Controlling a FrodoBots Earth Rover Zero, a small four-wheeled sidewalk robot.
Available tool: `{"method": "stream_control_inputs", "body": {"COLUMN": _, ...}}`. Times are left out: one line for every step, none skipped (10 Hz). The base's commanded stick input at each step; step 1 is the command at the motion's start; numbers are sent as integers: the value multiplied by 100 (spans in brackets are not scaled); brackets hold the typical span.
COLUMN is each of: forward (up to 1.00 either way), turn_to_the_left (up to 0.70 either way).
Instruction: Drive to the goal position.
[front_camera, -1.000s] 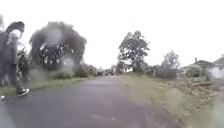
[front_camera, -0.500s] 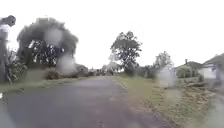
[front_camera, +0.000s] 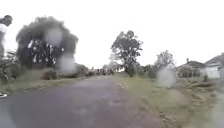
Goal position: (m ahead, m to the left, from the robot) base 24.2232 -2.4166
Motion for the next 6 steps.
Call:
{"method": "stream_control_inputs", "body": {"forward": 85, "turn_to_the_left": 0}}
{"method": "stream_control_inputs", "body": {"forward": 85, "turn_to_the_left": 0}}
{"method": "stream_control_inputs", "body": {"forward": 85, "turn_to_the_left": 0}}
{"method": "stream_control_inputs", "body": {"forward": 85, "turn_to_the_left": 0}}
{"method": "stream_control_inputs", "body": {"forward": 85, "turn_to_the_left": 0}}
{"method": "stream_control_inputs", "body": {"forward": 85, "turn_to_the_left": 0}}
